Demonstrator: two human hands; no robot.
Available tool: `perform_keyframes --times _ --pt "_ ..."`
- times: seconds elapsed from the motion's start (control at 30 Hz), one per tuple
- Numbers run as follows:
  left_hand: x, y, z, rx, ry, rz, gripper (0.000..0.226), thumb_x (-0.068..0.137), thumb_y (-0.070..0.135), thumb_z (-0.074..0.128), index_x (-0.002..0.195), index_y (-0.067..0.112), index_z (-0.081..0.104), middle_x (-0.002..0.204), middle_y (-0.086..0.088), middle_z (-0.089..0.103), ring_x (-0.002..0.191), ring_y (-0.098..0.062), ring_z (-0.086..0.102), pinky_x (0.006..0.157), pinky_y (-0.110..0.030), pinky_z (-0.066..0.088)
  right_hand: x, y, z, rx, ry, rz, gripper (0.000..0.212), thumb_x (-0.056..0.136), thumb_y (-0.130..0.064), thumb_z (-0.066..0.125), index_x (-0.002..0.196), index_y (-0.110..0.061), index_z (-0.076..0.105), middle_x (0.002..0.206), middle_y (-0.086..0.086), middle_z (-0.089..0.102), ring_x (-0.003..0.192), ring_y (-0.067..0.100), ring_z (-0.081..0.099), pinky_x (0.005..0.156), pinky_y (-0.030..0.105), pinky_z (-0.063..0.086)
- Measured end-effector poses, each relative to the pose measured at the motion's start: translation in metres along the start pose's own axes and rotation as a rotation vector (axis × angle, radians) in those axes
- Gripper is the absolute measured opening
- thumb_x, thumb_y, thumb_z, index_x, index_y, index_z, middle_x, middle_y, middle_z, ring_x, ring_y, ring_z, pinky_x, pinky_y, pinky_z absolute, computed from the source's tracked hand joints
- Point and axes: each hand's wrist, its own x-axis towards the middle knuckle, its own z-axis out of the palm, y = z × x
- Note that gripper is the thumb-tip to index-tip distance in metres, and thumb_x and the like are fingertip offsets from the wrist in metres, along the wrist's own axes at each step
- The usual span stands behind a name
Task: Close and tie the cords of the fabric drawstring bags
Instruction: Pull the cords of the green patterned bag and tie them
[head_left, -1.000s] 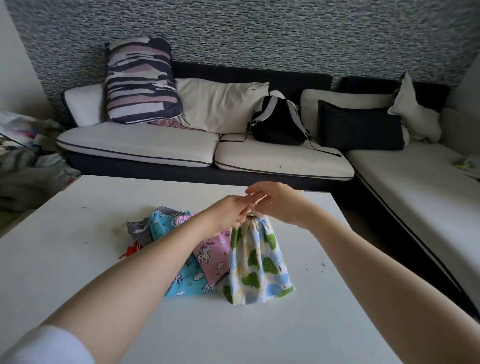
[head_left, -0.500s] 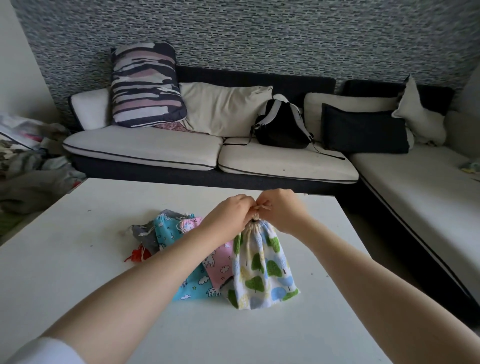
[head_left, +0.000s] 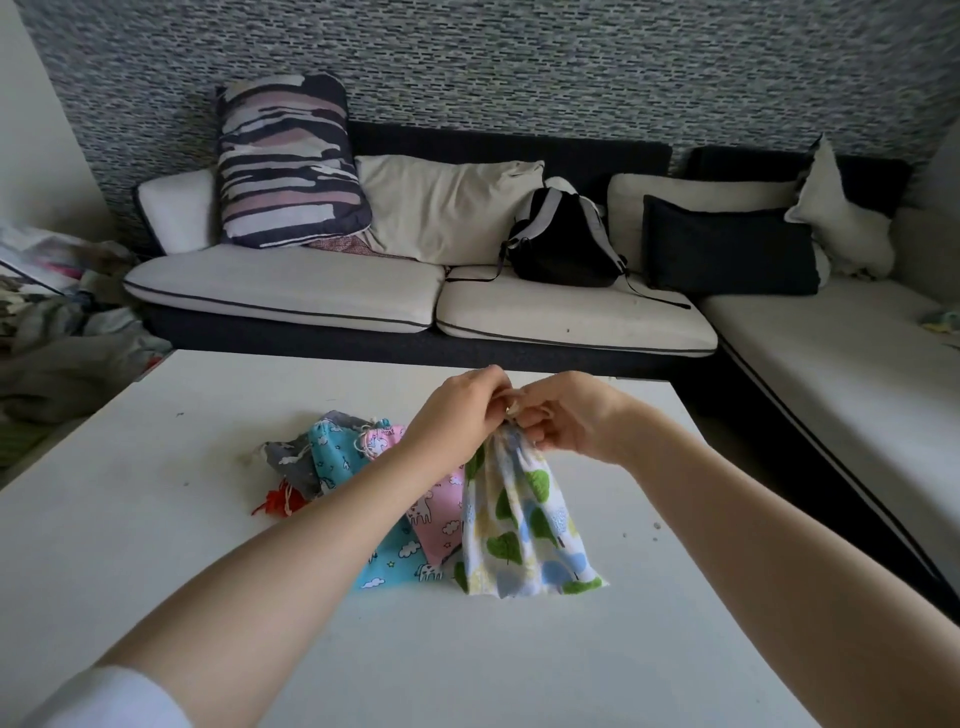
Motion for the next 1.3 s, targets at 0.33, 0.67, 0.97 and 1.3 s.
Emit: perform_keyframes --times 0.33,0.67,0.97,1.3 --pt "0.0 0.006 -0.002 -0.095 0.093 0.026 0.018 0.084 0.015 0.061 0.101 0.008 0.059 0.102 -0.005 0.057 0.095 -0.02 0.055 0.083 -0.029 0.044 0.002 0.015 -0.008 0.438 0.005 0.012 0.038 0.085 -0.009 0.038 0.052 -0.013 0.054 0.052 -0.004 0.035 0.046 0.01 0.031 0.049 0.019 0.026" --pt "-0.001 0.012 0.0 -0.193 -0.196 -0.233 0.04 0.092 0.023 0.05 0.055 0.011 0.042 0.052 -0.002 0.041 0.05 -0.016 0.036 0.051 -0.03 0.025 -0.006 0.011 -0.011 0.212 0.082 0.016 0.021 0.089 -0.009 0.049 0.07 -0.008 0.058 0.05 -0.003 0.048 0.046 0.009 0.041 0.049 0.018 0.035" --pt "-0.001 -0.018 -0.007 0.648 -0.222 -0.357 0.023 0.09 0.006 0.035 0.11 0.005 0.048 0.104 -0.013 0.062 0.085 -0.032 0.062 0.062 -0.03 0.037 -0.004 0.027 -0.011 -0.23 0.47 -0.169 0.026 0.085 0.008 0.046 0.076 -0.013 0.058 0.054 0.006 0.049 0.045 0.014 0.041 0.043 0.016 0.037" --pt "-0.004 -0.019 -0.013 -1.174 -0.013 -0.639 0.02 0.096 0.009 0.042 0.085 0.013 0.058 0.077 -0.001 0.067 0.044 -0.006 0.043 0.04 -0.016 0.032 -0.005 0.031 -0.023 -0.499 0.5 -0.28 0.027 0.092 -0.023 0.053 0.07 -0.009 0.061 0.064 0.0 0.062 0.056 0.015 0.055 0.055 0.026 0.043"
